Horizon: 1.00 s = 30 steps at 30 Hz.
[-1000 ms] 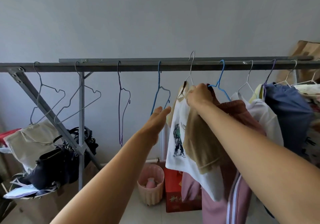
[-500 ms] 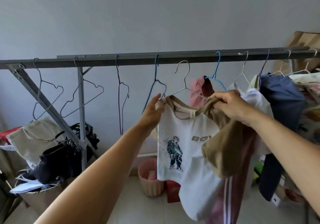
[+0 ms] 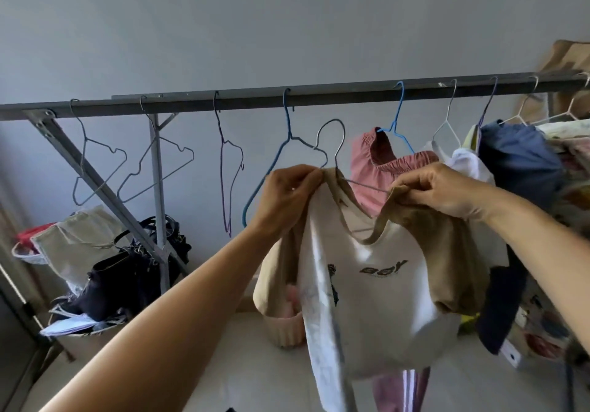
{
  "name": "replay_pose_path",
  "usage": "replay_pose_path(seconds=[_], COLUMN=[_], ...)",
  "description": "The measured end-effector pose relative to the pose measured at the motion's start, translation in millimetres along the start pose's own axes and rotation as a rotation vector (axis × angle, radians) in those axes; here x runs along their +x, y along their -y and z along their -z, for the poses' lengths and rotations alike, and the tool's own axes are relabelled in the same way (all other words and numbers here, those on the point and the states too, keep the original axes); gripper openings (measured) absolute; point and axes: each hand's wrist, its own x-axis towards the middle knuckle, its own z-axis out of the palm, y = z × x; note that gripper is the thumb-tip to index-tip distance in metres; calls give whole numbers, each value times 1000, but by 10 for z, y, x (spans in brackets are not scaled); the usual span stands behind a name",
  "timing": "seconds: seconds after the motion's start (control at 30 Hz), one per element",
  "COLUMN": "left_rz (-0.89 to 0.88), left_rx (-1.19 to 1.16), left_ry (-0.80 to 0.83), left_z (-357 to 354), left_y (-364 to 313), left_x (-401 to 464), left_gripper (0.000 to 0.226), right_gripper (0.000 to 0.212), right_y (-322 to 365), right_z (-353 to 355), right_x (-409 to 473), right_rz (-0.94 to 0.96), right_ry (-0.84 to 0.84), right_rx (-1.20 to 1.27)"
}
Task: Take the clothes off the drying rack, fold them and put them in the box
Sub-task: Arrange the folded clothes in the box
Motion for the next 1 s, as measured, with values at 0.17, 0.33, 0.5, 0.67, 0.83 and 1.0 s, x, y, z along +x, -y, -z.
replay_pose_path(seconds=[0.17, 0.33, 0.5, 0.67, 0.83, 1.0], left_rz=[-83, -9, 74, 100, 87, 97], left_rx=[171, 179, 132, 116, 117, 159], left_ry=[62, -39, -174, -191, -110, -47], left_z=[32, 205, 456, 385, 270, 116], left_y=[-48, 62, 99, 121, 93, 127], left_x=[33, 11, -7, -17, -28, -43], left_gripper=[20, 25, 27, 24, 27, 30], right_gripper=[18, 22, 26, 30, 25, 16], right_y=[-62, -114, -328, -201, 91, 272], right_z=[-144, -245, -218, -314, -420, -742], right_x=[41, 64, 56, 96, 253, 457], right_rz=[62, 115, 84, 22, 108, 176], right_ry=[-106, -291, -386, -334, -255, -196], right_rx=[163, 333, 76, -18, 68, 56])
